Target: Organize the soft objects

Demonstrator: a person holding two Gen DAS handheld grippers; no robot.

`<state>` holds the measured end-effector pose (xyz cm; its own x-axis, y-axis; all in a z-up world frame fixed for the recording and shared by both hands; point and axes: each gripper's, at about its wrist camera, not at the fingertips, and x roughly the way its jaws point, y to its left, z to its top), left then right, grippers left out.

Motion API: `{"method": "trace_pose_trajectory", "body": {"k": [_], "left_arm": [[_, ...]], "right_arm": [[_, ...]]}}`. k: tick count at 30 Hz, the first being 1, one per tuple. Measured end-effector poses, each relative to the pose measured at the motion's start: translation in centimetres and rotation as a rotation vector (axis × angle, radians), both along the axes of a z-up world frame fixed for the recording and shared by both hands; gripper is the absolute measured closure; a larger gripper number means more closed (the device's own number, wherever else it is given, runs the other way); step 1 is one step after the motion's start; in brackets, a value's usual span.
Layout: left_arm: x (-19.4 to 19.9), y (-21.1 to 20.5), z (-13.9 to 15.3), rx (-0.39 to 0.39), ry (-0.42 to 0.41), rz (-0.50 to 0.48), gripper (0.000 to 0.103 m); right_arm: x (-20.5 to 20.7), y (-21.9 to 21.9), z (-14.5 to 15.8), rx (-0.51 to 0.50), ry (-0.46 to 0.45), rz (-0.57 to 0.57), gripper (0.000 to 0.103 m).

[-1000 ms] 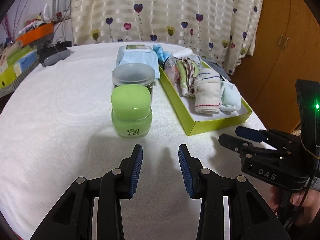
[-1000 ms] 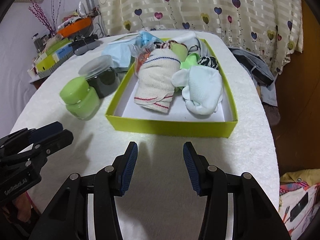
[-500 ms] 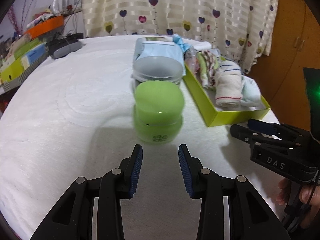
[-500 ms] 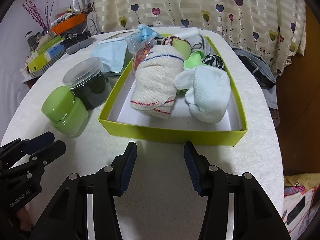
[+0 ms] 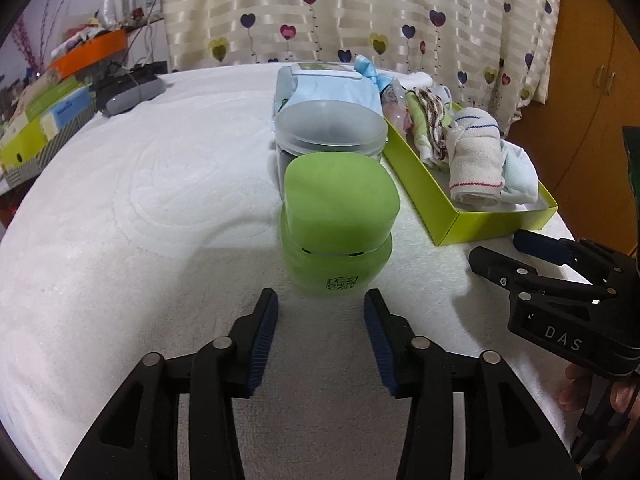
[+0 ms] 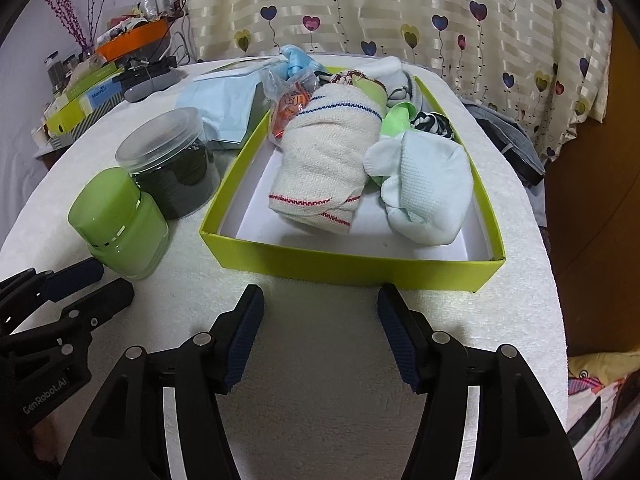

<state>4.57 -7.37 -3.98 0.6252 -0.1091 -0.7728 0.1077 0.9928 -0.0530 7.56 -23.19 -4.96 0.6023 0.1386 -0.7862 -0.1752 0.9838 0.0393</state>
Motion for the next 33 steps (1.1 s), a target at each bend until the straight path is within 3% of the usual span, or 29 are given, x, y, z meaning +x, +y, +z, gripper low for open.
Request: {"method": "trace_pose_trajectory", "body": {"k": [16, 33], "left_arm": [[0.44, -0.42, -0.26, 0.013, -0.007, -0.04, 0.042], [0.48, -0.89, -0.38, 0.016, -0.003, -0.06, 0.034]], "right_arm": [[0.02, 0.05, -0.06, -0.005, 0.0, 0.002, 0.04], [0.02, 0.11, -0.08, -0.007, 0.0, 0.002, 0.04]]}}
